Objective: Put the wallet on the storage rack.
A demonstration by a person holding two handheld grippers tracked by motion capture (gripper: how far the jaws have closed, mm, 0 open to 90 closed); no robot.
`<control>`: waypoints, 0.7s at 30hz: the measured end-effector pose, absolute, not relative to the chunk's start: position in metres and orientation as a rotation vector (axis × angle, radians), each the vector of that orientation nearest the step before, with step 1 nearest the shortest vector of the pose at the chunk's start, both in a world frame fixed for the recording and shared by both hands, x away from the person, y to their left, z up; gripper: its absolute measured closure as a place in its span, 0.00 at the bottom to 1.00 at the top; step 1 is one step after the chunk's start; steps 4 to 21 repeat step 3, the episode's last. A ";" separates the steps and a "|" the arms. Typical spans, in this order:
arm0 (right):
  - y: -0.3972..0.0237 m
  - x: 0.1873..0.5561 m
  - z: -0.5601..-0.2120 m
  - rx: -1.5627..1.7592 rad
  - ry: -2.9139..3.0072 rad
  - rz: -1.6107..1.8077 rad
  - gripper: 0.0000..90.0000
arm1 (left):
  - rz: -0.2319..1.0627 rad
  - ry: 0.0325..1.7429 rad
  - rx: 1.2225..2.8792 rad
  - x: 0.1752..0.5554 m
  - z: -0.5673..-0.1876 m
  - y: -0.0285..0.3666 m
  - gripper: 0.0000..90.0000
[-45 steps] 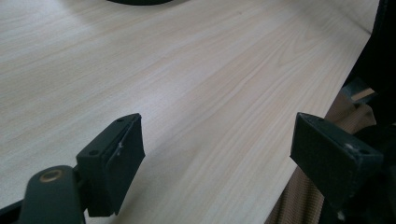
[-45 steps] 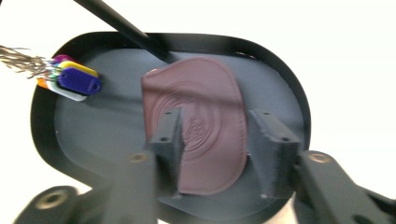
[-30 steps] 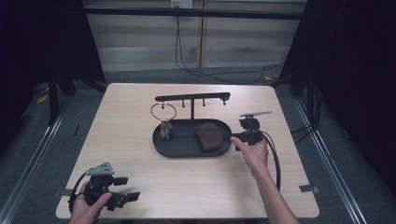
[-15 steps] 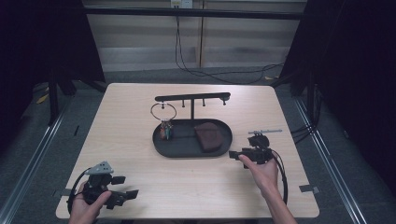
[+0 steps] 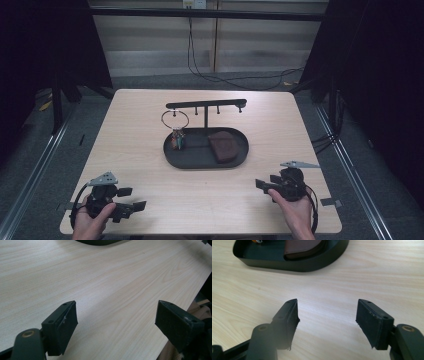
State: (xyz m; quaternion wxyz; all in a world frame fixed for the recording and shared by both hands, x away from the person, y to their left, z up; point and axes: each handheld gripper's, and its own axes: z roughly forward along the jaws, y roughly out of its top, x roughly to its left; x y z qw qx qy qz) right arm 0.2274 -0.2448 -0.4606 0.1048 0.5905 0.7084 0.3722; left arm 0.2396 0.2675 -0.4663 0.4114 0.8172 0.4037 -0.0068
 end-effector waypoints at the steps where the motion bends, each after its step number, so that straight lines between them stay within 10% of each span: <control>1: -0.245 0.225 -0.461 1.733 2.089 1.084 0.37 | -0.015 1.018 2.055 0.240 -0.466 0.268 0.20; 21: -0.246 0.220 -0.463 1.713 2.100 1.045 0.35 | -0.015 1.018 2.052 0.240 -0.467 0.268 0.20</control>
